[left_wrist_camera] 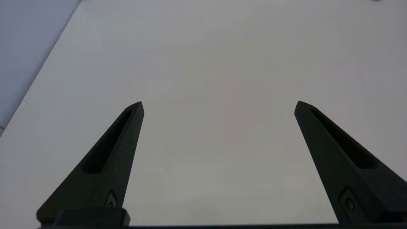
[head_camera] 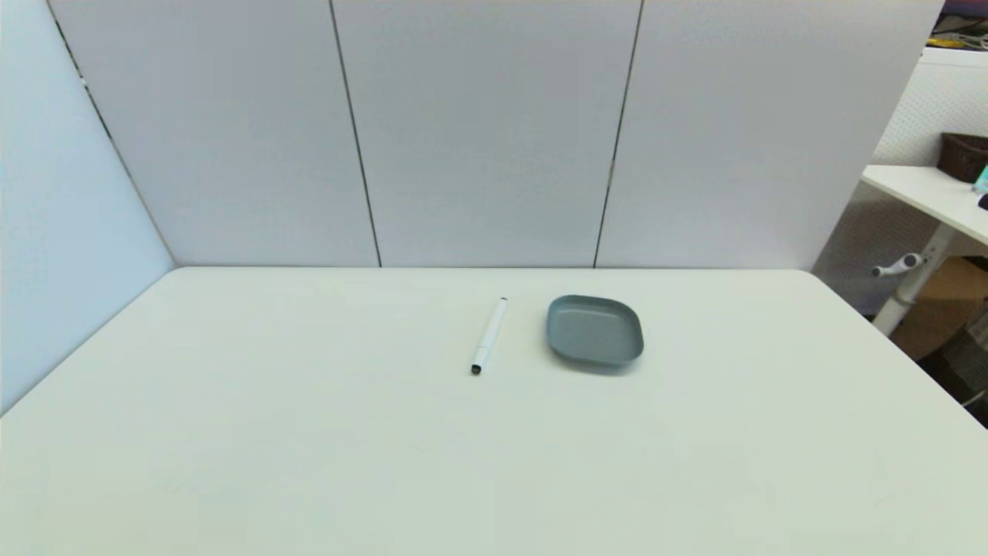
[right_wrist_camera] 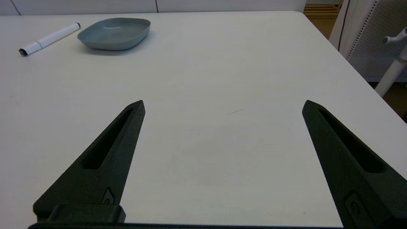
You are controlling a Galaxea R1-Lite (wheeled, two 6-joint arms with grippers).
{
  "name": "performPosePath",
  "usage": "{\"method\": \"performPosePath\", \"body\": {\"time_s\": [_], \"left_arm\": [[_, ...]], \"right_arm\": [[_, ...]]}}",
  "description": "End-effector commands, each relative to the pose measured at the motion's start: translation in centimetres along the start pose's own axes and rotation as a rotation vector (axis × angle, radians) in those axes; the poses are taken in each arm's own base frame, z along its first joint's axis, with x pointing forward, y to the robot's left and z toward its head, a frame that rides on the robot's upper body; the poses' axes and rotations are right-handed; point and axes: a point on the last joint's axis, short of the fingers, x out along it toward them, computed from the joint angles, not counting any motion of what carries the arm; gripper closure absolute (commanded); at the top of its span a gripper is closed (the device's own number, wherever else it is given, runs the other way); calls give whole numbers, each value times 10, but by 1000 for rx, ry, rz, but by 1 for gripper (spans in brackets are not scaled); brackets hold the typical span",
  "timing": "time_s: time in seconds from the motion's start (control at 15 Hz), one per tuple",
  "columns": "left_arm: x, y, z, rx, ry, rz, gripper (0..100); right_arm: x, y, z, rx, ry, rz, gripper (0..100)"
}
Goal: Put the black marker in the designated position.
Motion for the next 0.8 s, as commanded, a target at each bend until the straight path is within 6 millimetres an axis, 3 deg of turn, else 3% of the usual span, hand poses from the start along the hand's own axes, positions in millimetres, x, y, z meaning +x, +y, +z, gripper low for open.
{"method": "performPosePath", "body": {"time_s": [0.07,0.8], "left_arm": [[-13,-7,-35,-112,-167,52,0],[-13,-7,-35,-120,-164,55,0]], "right_arm": [[0,0,0,-1,1,1,0],[0,0,0,1,1,1,0]]}}
